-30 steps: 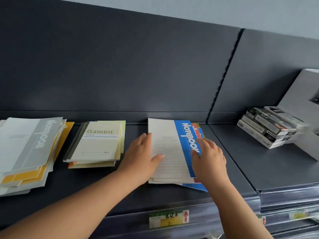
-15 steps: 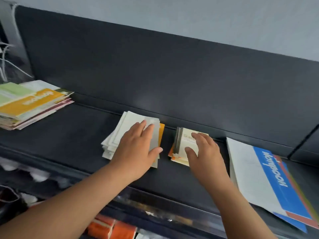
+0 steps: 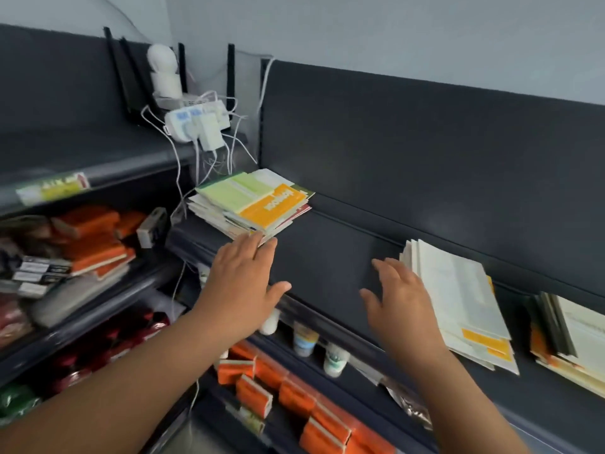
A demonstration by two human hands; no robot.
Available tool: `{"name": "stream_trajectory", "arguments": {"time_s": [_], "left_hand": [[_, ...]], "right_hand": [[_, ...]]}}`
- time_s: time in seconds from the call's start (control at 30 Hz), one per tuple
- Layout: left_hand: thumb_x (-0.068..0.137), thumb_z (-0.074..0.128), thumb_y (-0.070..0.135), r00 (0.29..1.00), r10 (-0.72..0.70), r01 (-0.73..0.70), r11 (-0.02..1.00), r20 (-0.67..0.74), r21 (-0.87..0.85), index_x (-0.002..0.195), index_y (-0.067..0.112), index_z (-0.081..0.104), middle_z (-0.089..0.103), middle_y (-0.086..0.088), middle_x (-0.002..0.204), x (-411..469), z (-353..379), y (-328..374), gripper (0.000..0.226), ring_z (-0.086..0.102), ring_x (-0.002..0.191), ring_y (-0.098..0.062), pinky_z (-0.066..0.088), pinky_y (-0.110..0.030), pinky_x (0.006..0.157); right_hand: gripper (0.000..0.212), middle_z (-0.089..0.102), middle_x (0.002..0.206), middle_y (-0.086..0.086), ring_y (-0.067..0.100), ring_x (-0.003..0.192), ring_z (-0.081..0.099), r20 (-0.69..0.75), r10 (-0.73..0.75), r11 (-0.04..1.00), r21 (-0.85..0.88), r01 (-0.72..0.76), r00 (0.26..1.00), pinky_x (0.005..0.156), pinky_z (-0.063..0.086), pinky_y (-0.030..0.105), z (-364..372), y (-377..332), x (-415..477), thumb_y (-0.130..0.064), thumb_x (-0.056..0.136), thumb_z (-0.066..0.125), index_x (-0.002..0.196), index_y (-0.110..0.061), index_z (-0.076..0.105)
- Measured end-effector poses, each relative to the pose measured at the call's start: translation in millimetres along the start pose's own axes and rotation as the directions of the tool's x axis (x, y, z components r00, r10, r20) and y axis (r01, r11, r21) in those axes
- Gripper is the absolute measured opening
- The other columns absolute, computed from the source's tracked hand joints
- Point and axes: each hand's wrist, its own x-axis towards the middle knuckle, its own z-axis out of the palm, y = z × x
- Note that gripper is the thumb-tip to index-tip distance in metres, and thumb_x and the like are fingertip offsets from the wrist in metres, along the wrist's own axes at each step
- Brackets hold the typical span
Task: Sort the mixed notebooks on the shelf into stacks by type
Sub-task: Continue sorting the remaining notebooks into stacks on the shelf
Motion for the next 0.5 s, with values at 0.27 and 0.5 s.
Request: {"name": "stream_trajectory", "arguments": {"time_s": [0.27,0.5], "left_hand": [[0.093,0.046,0.053,0.997,-0.083,0.083,0.997,-0.006,-0.011,0.151,0.018,0.021,0.019,-0.006,0.159,26,-7,-62,0.072,0.015,0.146,-0.024,0.012,-0.039,0.118],[0.094,0.044,0.054,0.993,-0.118,0.118,0.993,-0.011,0.026,0.153,0.018,0.018,0.016,-0.006,0.160,81,-1,-92,0.074,0.012,0.147,-0.023,0.010,-0.039,0.120]], "right_hand": [[0.055,0.036,0.154,0.004,0.022,0.143,0.029,0.061,-0.044,0.998,-0.036,0.046,0.997,0.119,0.023,0.035,29,-44,48,-0.030,0.098,0.054,0.148,-0.016,0.038],[0.054,0.038,0.152,0.003,0.020,0.139,0.036,0.171,0.003,0.984,0.173,-0.033,0.985,0.109,0.032,0.031,56,-61,115,-0.033,0.100,0.050,0.149,-0.015,0.036]]}}
